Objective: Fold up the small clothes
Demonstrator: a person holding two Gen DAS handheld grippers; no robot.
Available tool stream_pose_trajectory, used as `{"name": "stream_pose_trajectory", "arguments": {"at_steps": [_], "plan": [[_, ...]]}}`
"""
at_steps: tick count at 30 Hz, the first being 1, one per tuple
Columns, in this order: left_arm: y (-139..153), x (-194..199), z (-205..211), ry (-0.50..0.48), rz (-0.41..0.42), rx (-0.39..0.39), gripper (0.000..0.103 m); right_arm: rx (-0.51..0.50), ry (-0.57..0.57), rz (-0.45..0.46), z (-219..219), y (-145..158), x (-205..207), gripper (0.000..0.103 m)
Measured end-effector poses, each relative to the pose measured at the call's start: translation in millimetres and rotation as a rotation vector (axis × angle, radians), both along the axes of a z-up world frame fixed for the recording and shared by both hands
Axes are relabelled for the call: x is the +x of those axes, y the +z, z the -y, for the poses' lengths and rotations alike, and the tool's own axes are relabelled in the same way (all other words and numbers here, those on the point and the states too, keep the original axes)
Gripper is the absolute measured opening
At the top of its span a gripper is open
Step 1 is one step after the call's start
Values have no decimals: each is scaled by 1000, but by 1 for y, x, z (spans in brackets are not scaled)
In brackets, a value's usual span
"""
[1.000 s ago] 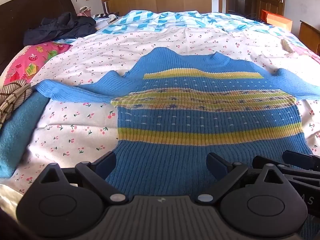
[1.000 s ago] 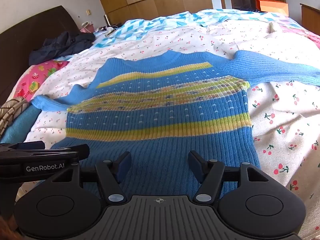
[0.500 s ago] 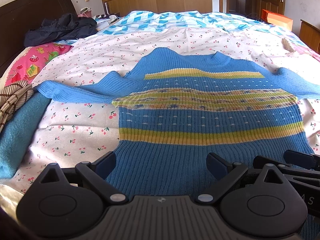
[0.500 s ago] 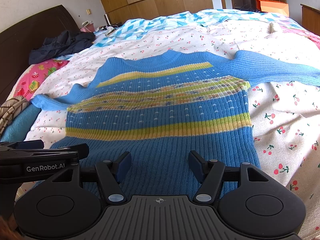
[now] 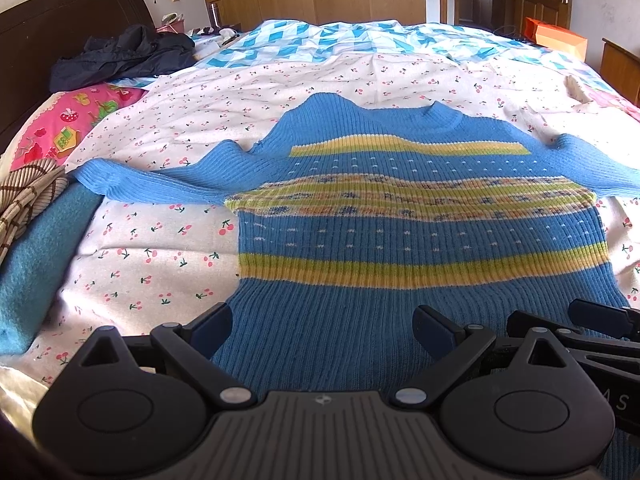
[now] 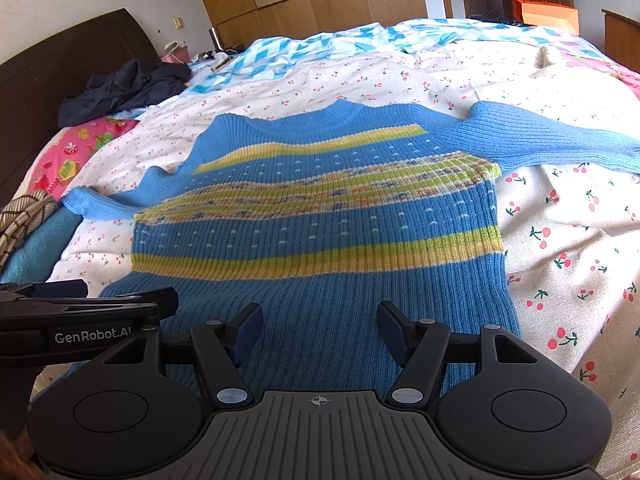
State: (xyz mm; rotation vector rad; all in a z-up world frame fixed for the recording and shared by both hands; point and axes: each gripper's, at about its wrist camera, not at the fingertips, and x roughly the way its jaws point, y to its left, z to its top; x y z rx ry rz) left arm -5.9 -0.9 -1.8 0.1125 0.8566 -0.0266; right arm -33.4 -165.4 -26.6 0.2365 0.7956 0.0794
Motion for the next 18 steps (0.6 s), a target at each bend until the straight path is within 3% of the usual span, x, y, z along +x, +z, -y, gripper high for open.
{"name": "stream_pose_trajectory", "arguments": {"at_steps": [18], "plan": [[-1,-1,0,0,0,2,101,-3,-1,0,-1,-4,1,64]]}}
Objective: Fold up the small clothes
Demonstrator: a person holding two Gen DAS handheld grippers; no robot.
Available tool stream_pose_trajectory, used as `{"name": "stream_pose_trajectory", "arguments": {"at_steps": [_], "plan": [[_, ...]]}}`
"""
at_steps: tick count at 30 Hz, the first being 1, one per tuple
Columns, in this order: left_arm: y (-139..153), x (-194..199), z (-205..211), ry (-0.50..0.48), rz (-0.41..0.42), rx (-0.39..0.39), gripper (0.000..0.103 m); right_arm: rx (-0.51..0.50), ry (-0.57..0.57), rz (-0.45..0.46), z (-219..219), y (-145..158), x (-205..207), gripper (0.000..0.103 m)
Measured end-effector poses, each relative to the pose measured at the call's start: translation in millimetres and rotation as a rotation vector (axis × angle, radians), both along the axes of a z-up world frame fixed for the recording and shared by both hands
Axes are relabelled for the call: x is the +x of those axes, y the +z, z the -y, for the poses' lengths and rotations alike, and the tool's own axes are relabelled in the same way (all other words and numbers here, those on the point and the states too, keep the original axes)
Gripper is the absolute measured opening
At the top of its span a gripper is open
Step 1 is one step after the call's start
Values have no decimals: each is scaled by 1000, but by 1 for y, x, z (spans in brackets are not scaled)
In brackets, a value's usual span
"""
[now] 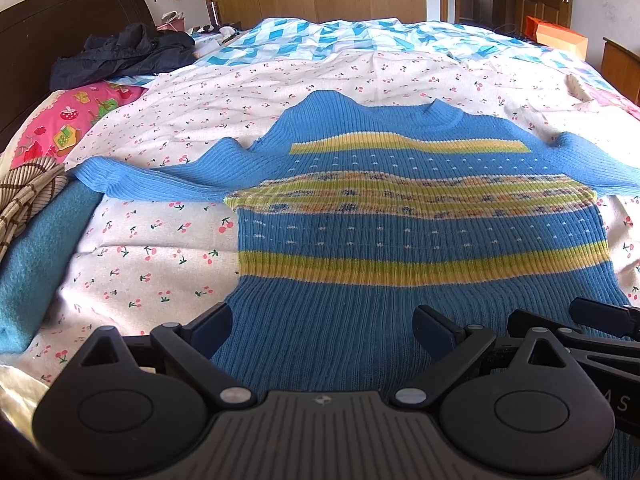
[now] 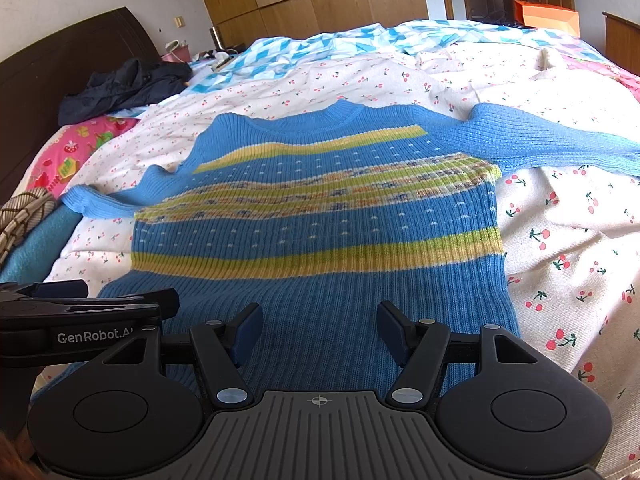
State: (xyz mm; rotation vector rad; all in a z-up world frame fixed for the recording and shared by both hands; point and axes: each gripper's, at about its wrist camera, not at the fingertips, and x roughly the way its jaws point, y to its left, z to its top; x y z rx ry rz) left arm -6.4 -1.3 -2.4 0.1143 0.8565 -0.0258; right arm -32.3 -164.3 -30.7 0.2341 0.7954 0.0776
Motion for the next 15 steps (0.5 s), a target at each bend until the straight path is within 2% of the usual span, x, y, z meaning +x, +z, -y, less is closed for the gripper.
{"name": "stream_pose_trajectory", "arguments": {"at_steps": [15], "plan": [[-3,1,0,1,-10,-3,101,-4,2,0,0,5,-2,64]]}}
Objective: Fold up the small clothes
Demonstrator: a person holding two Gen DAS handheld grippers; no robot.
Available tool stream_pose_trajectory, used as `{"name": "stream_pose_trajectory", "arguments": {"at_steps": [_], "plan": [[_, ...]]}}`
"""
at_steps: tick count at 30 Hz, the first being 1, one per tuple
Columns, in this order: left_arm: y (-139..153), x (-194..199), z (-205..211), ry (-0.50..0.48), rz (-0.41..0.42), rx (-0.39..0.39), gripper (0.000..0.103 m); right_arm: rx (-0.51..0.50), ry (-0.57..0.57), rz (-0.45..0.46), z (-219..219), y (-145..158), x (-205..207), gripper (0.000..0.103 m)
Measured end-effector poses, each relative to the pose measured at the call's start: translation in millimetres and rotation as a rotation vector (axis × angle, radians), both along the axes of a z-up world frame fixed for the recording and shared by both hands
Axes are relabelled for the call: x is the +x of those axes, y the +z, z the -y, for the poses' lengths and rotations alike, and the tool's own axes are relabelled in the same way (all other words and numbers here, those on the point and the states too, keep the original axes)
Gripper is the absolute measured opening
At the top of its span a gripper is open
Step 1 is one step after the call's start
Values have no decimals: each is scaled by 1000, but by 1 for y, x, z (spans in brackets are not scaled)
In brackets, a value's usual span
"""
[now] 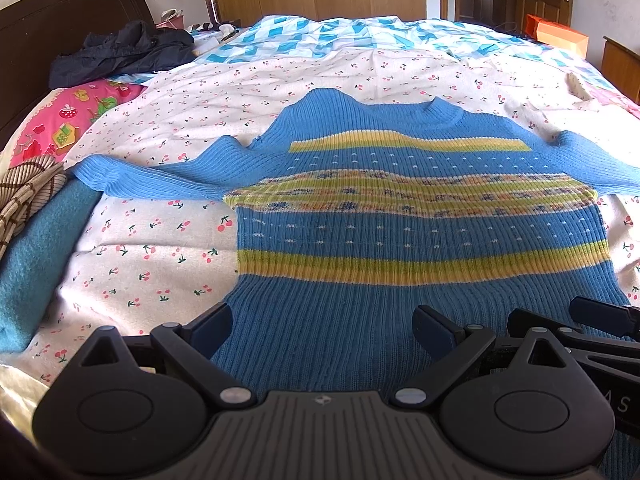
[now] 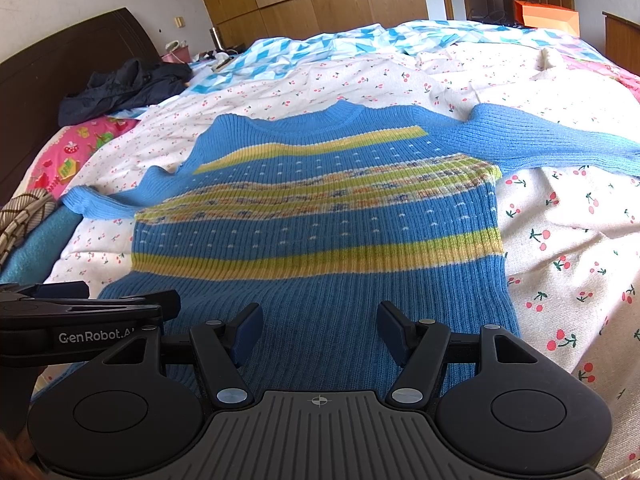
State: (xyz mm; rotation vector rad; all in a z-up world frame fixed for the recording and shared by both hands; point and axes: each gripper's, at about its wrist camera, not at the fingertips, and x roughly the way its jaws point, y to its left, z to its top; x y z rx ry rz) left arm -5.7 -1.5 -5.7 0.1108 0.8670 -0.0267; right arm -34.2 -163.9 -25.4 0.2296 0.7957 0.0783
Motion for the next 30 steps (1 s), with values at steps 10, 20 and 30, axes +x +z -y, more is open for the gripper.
{"name": "stream_pose_trajectory", "arguments": {"at_steps": [10,20,30], "plan": [[3,1,6,-3,1,16,101,-5,-5,4,3,4,-1,64],[5,0,7,-6,6,24,101,-29,-8,11,1,6,-2,64],[4,-3,7,-9,11,32,101,-60,-4,18,-1,7,-3,64]]}}
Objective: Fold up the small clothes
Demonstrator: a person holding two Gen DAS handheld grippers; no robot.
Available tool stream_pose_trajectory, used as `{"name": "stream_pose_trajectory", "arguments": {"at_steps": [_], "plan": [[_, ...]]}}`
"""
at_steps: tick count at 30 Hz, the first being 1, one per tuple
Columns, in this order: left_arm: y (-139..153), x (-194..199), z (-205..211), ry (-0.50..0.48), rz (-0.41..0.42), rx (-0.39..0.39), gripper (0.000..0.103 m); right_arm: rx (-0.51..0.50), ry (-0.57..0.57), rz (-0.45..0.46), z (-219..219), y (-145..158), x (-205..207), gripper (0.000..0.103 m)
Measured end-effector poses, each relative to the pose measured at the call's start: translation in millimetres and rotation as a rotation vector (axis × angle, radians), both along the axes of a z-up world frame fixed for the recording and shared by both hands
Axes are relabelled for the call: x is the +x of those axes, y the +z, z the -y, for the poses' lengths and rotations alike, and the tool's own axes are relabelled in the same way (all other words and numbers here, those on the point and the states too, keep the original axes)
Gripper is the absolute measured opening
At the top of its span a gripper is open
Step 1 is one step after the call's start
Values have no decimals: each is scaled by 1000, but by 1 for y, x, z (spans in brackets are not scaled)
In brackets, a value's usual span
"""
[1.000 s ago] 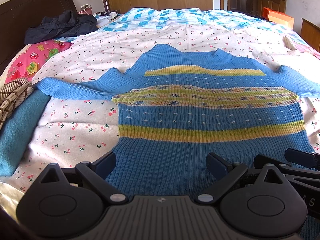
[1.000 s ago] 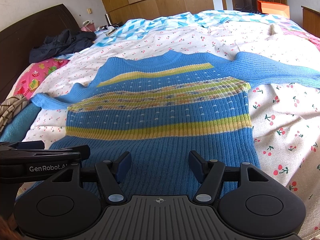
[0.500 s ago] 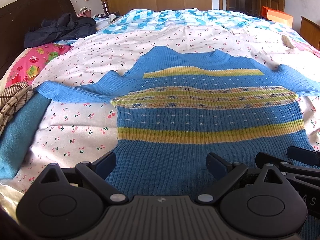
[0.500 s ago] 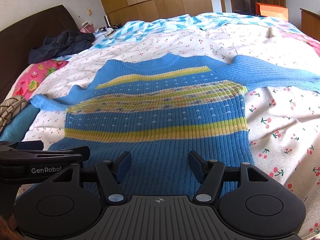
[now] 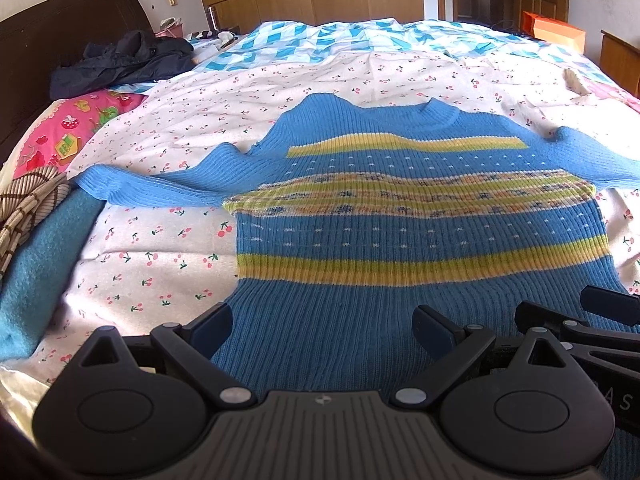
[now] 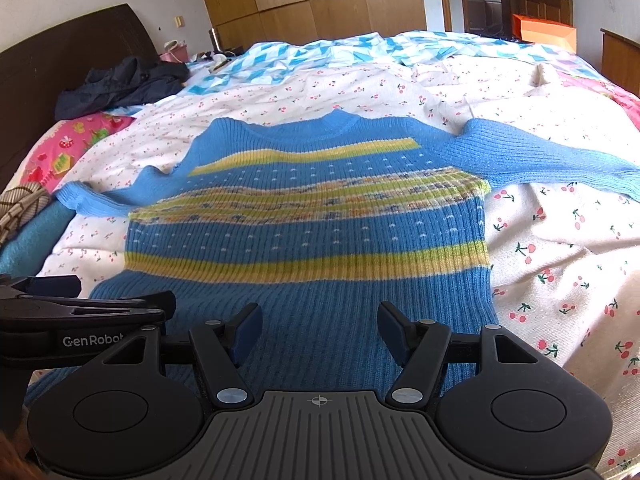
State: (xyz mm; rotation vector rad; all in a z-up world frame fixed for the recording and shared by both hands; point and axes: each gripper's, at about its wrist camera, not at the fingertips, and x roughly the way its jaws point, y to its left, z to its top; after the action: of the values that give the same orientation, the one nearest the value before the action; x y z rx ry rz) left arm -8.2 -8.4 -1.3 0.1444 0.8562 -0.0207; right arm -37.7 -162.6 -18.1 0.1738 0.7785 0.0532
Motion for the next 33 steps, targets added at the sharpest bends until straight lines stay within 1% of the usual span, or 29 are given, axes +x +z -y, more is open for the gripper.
{"name": "stream_pose_trajectory", "arguments": {"at_steps": [15,24,29,31,33], "plan": [[1,-1,2,6,9,13,101,-34,3,11,-4,2,0,65],[8,-3,6,2,33,28,101,-28,5,27,0,7,-2,65],[16,0,13,-24,57,16,101,7,-17,43,8,13,-3,65],[20,5,19,-55,60,8,101,37,-38,49,16,17,-2,65],[23,10,31,-94,71,18,101,80,-72,62,28,22,-1,65]]}}
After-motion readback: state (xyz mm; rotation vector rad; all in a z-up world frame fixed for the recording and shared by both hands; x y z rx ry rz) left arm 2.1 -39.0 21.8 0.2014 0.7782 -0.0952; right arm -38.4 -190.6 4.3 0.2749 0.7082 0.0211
